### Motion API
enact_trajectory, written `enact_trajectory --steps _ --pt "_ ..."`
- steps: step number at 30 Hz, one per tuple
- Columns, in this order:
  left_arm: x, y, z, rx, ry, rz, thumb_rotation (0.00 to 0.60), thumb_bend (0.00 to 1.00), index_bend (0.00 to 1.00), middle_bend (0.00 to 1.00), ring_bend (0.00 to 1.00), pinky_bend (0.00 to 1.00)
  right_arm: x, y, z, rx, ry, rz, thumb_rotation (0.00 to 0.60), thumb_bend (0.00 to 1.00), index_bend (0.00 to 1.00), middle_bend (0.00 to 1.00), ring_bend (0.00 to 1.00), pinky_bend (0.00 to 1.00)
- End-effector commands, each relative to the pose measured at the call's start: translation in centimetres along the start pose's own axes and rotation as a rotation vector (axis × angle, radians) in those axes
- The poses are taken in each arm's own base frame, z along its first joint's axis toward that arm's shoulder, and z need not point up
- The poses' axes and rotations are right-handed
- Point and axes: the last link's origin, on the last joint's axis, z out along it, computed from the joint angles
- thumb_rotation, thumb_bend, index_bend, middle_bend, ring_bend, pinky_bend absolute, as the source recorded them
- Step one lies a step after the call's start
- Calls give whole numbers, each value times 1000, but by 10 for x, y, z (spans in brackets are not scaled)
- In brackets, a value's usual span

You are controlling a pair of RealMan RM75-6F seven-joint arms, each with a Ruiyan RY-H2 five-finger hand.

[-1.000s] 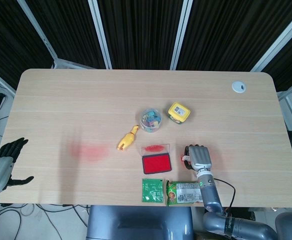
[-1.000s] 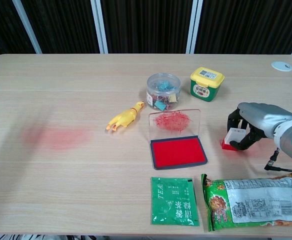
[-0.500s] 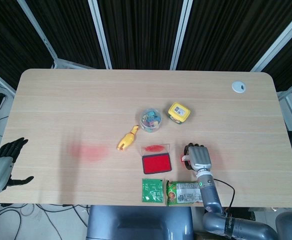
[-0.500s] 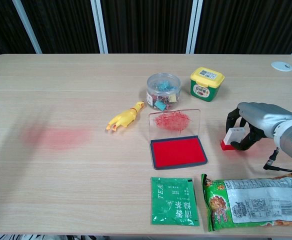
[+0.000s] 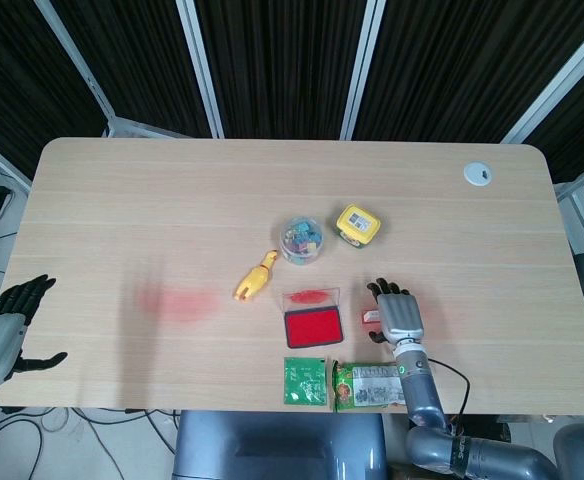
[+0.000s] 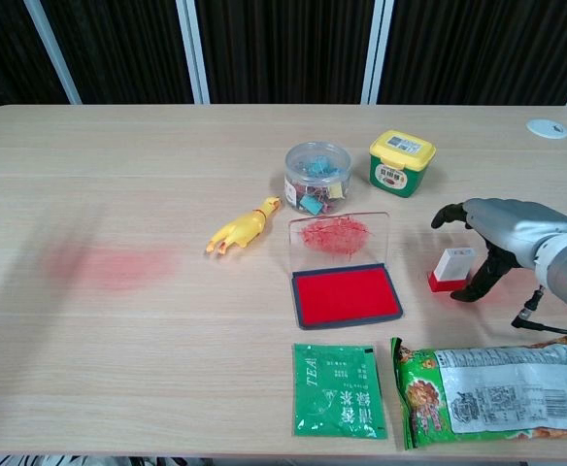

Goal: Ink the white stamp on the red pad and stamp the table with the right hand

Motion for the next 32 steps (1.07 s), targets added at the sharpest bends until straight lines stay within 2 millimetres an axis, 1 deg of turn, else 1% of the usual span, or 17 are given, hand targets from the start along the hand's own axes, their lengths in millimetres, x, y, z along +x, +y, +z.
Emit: enact_trajectory --steps 1,4,8,10,12,16,17,18,20,21,23,26,29,32 --pt "0 0 0 -1 0 1 600 0 0 0 0 0 5 1 -4 12 17 -10 600 226 149 95 124 252" --pt "0 0 0 -4 2 1 600 0 0 0 0 0 14 2 -10 28 47 -22 600 222 140 80 106 244" --pt "1 0 -1 -7 9 2 600 0 0 0 0 0 32 17 -28 52 108 -35 600 206 95 42 61 218" --pt "2 0 -1 -11 14 4 600 0 0 0 0 0 44 30 -41 61 150 -51 600 198 71 29 43 217" --pt "2 0 -2 -14 16 7 600 0 0 0 0 0 50 40 -49 64 179 -63 600 188 41 12 21 217" --pt "1 1 -3 -23 19 23 600 0 0 0 0 0 65 67 -76 69 253 -88 600 160 0 0 0 213" --pt "1 1 -3 -26 21 29 600 0 0 0 0 0 69 76 -86 71 272 -94 600 154 0 0 0 212" --pt "1 1 -3 -28 23 32 600 0 0 0 0 0 70 83 -93 71 283 -99 600 145 0 0 0 206" --pt "1 1 -4 -31 29 43 600 0 0 0 0 0 74 102 -112 69 309 -127 600 132 0 0 0 198" --pt "1 1 -5 -32 33 52 600 0 0 0 0 0 74 115 -125 50 327 -138 600 129 0 0 0 195" --pt "1 1 -5 -33 38 62 600 0 0 0 0 0 73 131 -142 46 338 -126 600 127 0 0 0 195" --pt "1 1 -5 -36 44 70 600 0 0 0 0 0 73 142 -156 41 347 -112 600 127 0 0 0 195" --pt "1 0 -5 -34 49 75 600 0 0 0 0 0 74 147 -165 48 367 -120 600 127 0 0 0 195" --pt "1 0 -6 -31 54 74 600 0 0 0 0 0 69 156 -177 41 373 -112 600 127 0 0 0 195"
